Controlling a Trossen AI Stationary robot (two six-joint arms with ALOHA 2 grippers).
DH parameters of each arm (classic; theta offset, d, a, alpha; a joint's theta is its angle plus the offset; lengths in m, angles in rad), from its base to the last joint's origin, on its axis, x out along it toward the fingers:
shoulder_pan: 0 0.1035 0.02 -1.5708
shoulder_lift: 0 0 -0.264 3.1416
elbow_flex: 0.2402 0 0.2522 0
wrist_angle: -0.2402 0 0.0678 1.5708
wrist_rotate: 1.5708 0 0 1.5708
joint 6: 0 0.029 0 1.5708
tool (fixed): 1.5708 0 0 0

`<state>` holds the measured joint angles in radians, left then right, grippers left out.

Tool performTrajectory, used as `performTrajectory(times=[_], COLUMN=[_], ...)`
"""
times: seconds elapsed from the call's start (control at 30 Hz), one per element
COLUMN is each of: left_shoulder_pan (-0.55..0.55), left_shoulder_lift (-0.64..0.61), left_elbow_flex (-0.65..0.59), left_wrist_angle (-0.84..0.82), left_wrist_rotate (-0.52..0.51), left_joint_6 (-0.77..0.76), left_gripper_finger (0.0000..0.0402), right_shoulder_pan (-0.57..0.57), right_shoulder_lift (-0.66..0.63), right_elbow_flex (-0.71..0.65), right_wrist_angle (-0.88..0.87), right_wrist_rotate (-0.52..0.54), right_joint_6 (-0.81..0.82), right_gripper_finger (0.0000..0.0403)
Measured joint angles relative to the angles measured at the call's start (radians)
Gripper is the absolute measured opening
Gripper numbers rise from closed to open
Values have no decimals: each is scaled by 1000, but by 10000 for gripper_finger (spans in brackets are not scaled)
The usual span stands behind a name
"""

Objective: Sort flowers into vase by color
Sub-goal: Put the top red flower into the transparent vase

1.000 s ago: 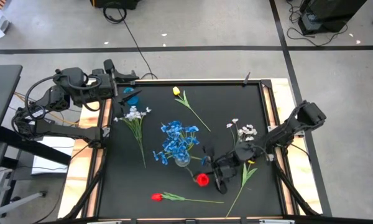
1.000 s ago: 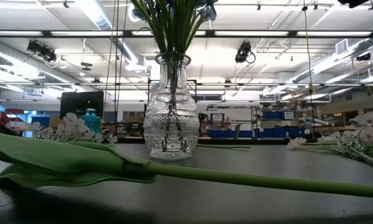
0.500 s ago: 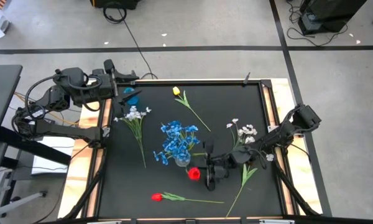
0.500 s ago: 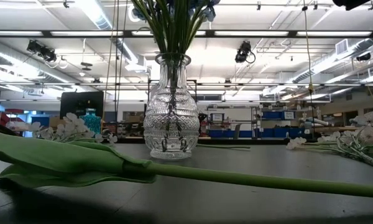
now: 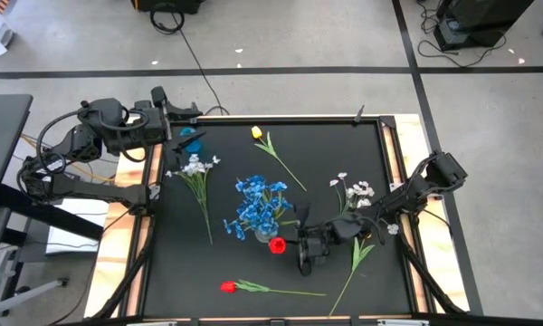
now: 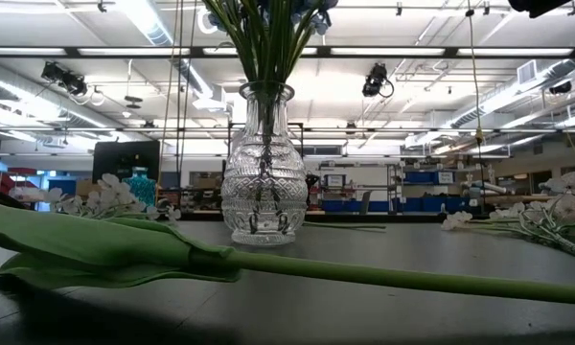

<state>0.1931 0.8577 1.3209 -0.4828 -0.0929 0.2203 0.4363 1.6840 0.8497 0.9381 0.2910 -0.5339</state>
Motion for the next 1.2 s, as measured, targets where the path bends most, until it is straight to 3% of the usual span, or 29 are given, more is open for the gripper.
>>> performTrajectory(times=[1.03,1.2], left_shoulder_pan=[0,0], left_shoulder_lift=[0,0], left_elbow_flex=[0,0], left_wrist_angle=[0,0], left_wrist_rotate=[0,0], left_joint_6=[0,0], left_gripper_finger=[215,215], right_shoulder_pan=[-70,-85], right_shoulder_lift=[0,0], right_elbow_flex=[0,-1], right_wrist_angle=[-196,-240], right_wrist_rotate=[4,-8], right_joint_6=[189,279], right_gripper_finger=[5,9])
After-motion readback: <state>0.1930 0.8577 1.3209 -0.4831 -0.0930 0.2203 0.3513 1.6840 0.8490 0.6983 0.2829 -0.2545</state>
